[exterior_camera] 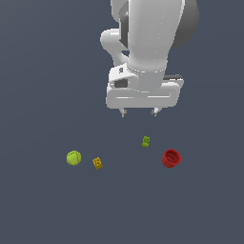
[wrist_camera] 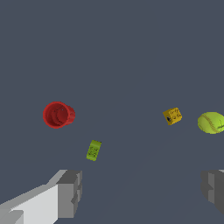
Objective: Pick up a designated object from a clutter of objects.
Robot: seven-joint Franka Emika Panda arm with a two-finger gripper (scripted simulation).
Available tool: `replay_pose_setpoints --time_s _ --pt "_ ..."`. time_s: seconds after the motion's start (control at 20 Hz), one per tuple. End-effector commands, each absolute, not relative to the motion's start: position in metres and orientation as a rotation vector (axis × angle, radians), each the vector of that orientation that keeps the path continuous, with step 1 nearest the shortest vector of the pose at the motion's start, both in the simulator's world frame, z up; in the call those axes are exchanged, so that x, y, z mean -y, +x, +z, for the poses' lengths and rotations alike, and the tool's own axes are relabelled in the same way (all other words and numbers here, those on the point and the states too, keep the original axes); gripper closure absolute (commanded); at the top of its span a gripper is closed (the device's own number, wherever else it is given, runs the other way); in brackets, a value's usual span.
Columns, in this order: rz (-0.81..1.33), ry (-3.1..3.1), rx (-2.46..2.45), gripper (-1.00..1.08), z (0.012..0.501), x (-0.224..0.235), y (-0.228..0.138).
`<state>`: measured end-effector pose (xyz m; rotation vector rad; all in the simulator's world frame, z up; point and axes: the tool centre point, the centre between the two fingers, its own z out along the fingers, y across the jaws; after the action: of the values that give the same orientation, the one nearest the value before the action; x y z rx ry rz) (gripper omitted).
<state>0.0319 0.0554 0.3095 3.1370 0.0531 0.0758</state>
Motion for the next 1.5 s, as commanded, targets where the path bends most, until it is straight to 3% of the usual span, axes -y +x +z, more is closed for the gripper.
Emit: replay_pose_setpoints --time_s 0.0,0.95,1.45 --pt "0.070 3.137 -0.024 -0.92 0.297 -0.066 0.039" --pt "0.016 3.124 0.311 -0.92 0.142 -0.196 0.079" --pt "0.001 3.117 0.393 -0.92 0.100 -0.227 0.077"
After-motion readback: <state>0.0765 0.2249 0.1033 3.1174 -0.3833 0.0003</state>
